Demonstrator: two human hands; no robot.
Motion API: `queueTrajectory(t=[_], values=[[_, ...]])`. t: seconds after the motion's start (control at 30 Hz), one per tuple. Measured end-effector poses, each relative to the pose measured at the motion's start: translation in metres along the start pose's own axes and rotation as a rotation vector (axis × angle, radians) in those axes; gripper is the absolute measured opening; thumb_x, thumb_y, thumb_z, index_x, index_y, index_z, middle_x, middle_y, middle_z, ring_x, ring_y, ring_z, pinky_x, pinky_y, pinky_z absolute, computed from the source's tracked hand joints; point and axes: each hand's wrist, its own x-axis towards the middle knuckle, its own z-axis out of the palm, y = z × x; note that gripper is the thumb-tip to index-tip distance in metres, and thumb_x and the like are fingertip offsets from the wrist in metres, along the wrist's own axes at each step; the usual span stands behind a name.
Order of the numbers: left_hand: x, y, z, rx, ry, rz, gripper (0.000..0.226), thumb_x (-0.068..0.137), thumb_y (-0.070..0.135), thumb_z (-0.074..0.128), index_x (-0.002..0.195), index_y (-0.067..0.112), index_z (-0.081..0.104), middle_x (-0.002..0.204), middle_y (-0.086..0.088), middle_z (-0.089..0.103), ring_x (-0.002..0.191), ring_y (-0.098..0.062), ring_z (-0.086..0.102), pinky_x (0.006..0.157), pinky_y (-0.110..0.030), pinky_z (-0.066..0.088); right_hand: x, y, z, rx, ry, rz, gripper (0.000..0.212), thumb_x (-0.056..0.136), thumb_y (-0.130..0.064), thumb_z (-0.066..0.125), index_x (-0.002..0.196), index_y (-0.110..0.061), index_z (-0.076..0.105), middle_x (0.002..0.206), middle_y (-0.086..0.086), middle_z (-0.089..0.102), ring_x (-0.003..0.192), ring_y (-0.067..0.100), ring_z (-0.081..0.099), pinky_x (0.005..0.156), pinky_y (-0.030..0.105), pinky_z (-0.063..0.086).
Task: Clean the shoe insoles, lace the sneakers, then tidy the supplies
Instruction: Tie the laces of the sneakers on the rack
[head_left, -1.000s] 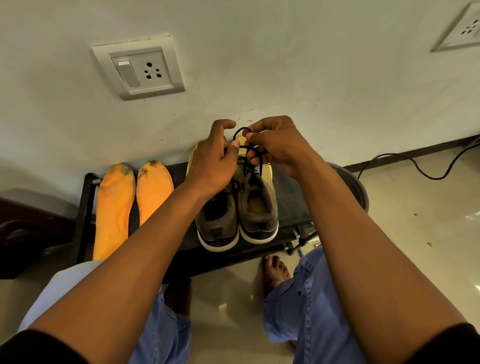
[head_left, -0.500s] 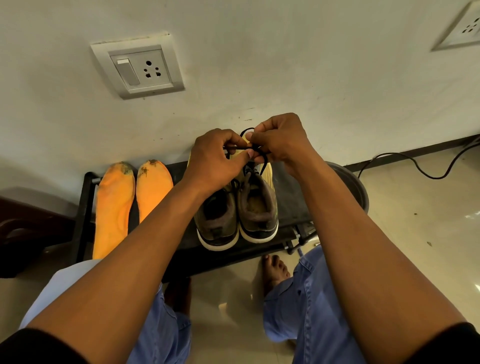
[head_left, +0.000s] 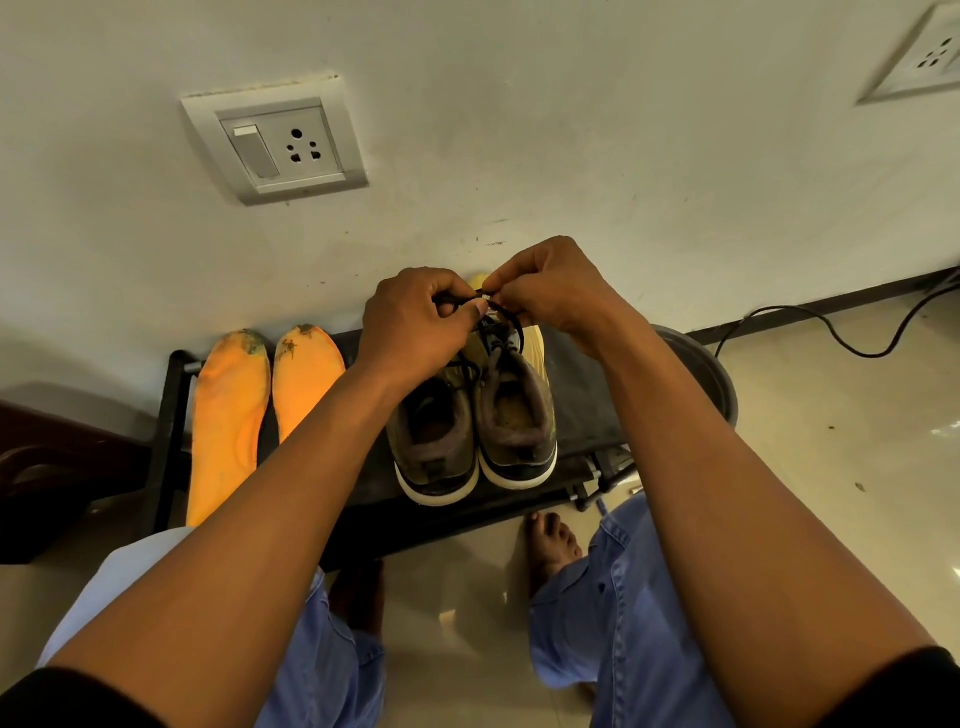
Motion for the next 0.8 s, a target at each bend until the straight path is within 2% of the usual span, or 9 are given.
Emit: queueTrajectory(t=[0.17, 0.27, 0.33, 0.4, 0.53, 0.63, 0.77, 0.8], values=[[0.001, -0.003, -0.001, 0.029, -0.031, 0.006, 0.008, 0.092, 0.033, 0.071, 0.094, 0.027, 0.077, 0.075, 0.018, 0.061, 0.073, -0.003, 0.058, 0.059, -0.018, 0.034, -0.002, 0.003, 0.000, -0.164, -0.080, -0.028, 0.015, 0.079, -0.007, 0.081, 0.094, -0.008, 0.081, 0.086, 0.012, 0.075, 0.081, 0.024, 0.071, 0.080, 0.043, 0.063], [0.000, -0.005, 0.001, 0.037, -0.044, -0.003, 0.011, 0.094, 0.031, 0.069, 0.099, 0.024, 0.076, 0.084, 0.012, 0.066, 0.077, -0.007, 0.059, 0.060, -0.017, 0.033, -0.003, 0.002, -0.002, -0.173, -0.069, -0.030, 0.012, 0.082, -0.011, 0.079, 0.094, -0.011, 0.081, 0.090, 0.008, 0.076, 0.089, 0.021, 0.069, 0.066, 0.031, 0.056], [0.001, -0.007, 0.002, 0.041, -0.044, -0.010, 0.012, 0.095, 0.030, 0.067, 0.101, 0.025, 0.077, 0.094, 0.008, 0.071, 0.084, -0.010, 0.061, 0.062, -0.016, 0.034, -0.004, 0.001, -0.003, -0.143, -0.080, -0.025, 0.014, 0.082, -0.009, 0.078, 0.096, -0.010, 0.080, 0.091, 0.007, 0.076, 0.084, 0.016, 0.067, 0.060, 0.023, 0.048], [0.002, -0.009, 0.002, 0.051, -0.044, -0.020, 0.012, 0.096, 0.029, 0.066, 0.101, 0.025, 0.077, 0.100, 0.006, 0.073, 0.089, -0.012, 0.061, 0.063, -0.016, 0.034, -0.005, 0.001, -0.004, -0.087, -0.094, -0.030, 0.018, 0.080, -0.004, 0.077, 0.097, -0.010, 0.078, 0.092, 0.010, 0.075, 0.079, 0.014, 0.067, 0.055, 0.019, 0.046], [0.002, -0.011, 0.002, 0.055, -0.056, -0.027, 0.013, 0.095, 0.028, 0.066, 0.101, 0.024, 0.078, 0.100, 0.004, 0.074, 0.091, -0.016, 0.064, 0.067, -0.022, 0.041, -0.010, -0.004, -0.004, -0.021, -0.149, -0.042, 0.026, 0.080, 0.004, 0.070, 0.102, -0.010, 0.074, 0.096, 0.013, 0.073, 0.076, 0.016, 0.064, 0.055, 0.021, 0.049], [0.001, -0.011, 0.001, 0.040, -0.077, -0.023, 0.014, 0.096, 0.028, 0.066, 0.103, 0.028, 0.077, 0.102, 0.004, 0.075, 0.093, -0.017, 0.066, 0.071, -0.025, 0.044, -0.012, -0.005, -0.004, -0.018, -0.226, -0.078, 0.035, 0.080, 0.016, 0.058, 0.102, -0.004, 0.076, 0.087, 0.010, 0.071, 0.070, 0.011, 0.061, 0.055, 0.019, 0.048], [0.001, -0.011, 0.001, 0.038, -0.103, -0.016, 0.014, 0.097, 0.028, 0.065, 0.101, 0.033, 0.077, 0.103, 0.007, 0.075, 0.095, -0.016, 0.066, 0.072, -0.026, 0.046, -0.010, -0.001, 0.000, -0.075, -0.211, -0.158, 0.042, 0.072, 0.021, 0.056, 0.088, -0.010, 0.080, 0.080, 0.013, 0.073, 0.069, 0.013, 0.060, 0.066, 0.025, 0.052], [0.001, -0.011, 0.001, 0.034, -0.111, -0.013, 0.014, 0.097, 0.029, 0.064, 0.100, 0.034, 0.078, 0.102, 0.008, 0.076, 0.095, -0.015, 0.066, 0.071, -0.025, 0.046, -0.009, 0.000, 0.001, -0.113, -0.191, -0.175, 0.041, 0.072, 0.020, 0.057, 0.084, -0.013, 0.080, 0.075, 0.008, 0.073, 0.066, 0.010, 0.059, 0.065, 0.024, 0.052]])
